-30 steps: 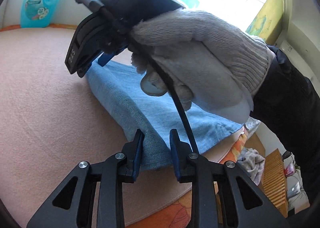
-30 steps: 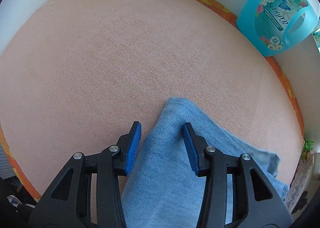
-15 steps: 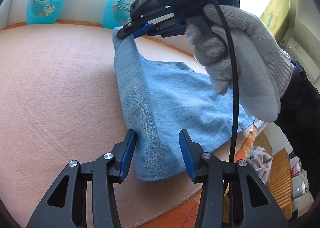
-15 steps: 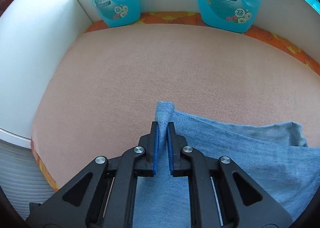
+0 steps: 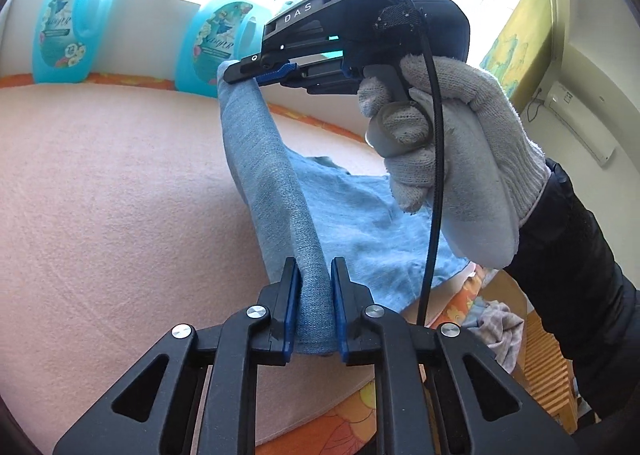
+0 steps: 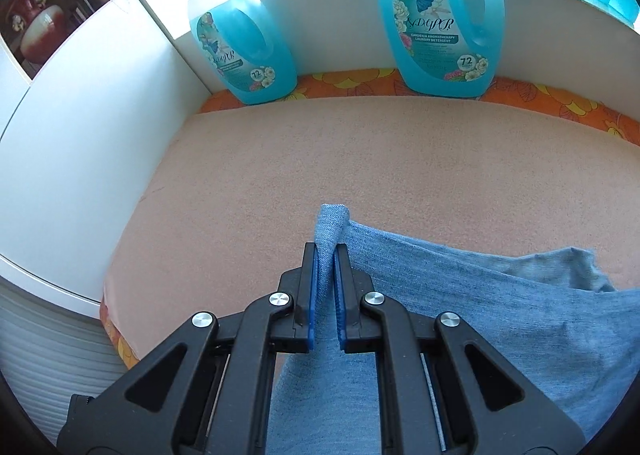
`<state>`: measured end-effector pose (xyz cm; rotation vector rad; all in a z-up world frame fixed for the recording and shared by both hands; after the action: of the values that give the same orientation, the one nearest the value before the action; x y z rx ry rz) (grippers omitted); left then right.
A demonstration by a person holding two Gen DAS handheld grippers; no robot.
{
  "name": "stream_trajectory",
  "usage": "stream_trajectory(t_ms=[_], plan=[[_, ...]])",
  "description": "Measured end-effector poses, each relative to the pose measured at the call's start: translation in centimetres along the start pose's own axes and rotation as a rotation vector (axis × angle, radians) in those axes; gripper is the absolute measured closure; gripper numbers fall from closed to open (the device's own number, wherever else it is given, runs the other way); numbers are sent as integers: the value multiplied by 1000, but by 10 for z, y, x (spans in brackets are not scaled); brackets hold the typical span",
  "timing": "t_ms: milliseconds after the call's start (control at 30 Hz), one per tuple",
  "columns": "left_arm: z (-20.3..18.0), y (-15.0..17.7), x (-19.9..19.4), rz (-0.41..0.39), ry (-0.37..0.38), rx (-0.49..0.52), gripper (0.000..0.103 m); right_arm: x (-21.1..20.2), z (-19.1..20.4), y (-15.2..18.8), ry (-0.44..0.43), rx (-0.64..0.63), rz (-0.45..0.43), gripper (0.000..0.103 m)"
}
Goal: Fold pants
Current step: 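Lift the jeans edge with the right tool and fold it over the stack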
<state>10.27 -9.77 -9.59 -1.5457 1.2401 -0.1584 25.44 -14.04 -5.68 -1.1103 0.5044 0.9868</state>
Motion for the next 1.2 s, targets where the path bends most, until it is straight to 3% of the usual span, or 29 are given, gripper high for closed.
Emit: stream_trajectory(t_ms=[400,533,833,1200], plan=[[-72,-61,5,-25,119,183,89,-111,-58,-11,-102,55,-165,95],[-126,-66,48,-7,166,243,90,-149,-92,-10,-116,84,-219,96],[-184,-85,130,88,307,331,91,-224,-205,2,-82,212,-327,96],[-232,-70,249,262,450,387,91,-243,-363,36,-41,409,-347,96]])
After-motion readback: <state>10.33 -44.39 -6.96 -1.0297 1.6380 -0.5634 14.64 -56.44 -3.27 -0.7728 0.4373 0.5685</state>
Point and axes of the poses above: each gripper's, at about its wrist camera, not at the fingertips, and x roughly the way its jaws point, z to its left, y to its underside, the point moved 2 cm from there along x, roughly the way its jaws point, and after that the axes turned 8 degrees about x, right-handed, at the moved point
